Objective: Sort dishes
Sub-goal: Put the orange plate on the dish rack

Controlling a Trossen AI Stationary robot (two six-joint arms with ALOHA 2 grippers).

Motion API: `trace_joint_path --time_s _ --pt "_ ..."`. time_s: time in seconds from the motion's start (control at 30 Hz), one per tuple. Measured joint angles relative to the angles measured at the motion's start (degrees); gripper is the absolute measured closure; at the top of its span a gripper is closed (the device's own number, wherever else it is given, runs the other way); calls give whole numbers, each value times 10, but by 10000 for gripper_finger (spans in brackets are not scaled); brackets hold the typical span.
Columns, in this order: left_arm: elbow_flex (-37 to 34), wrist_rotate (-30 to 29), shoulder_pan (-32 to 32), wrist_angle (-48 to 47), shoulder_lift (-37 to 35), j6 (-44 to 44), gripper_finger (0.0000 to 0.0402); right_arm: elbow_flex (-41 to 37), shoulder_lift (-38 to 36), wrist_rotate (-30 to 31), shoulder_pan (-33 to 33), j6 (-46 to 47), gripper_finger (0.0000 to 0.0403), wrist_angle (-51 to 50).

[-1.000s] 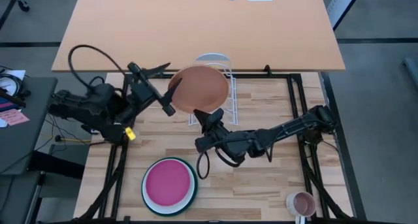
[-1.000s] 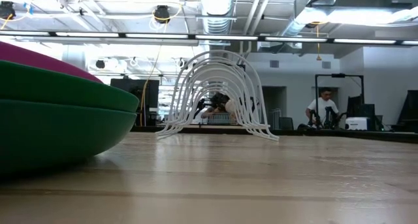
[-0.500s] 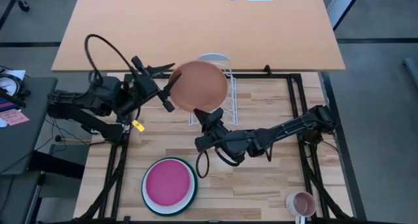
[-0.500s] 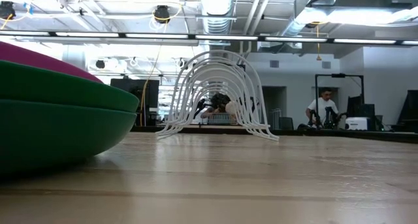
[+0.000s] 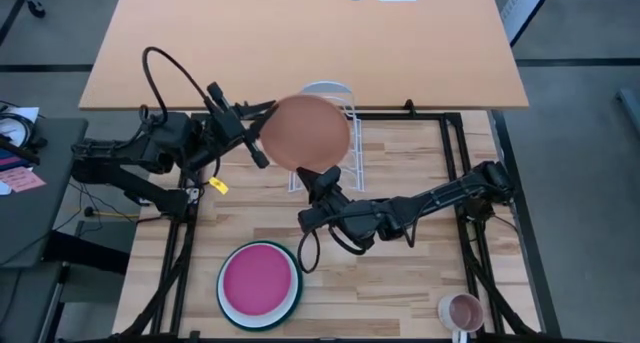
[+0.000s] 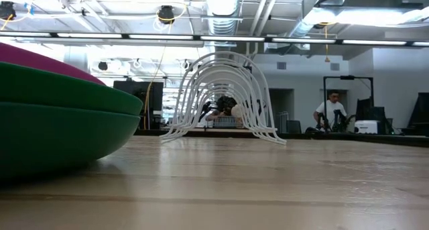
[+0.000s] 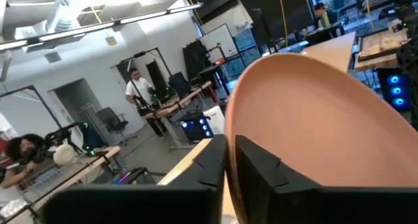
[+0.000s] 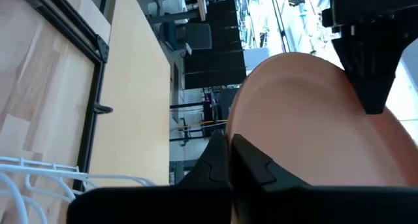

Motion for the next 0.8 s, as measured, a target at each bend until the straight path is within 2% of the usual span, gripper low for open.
trace_joint_path --time_s 0.57,0.67,0.8 --pt "0 2 -8 -6 -1 21 398 0 0 0 0 1 403 -10" --pt "0 2 -14 -8 -2 13 384 0 0 0 0 1 403 -11" --pt "0 2 -13 -14 -2 5 336 0 0 0 1 -1 403 -15"
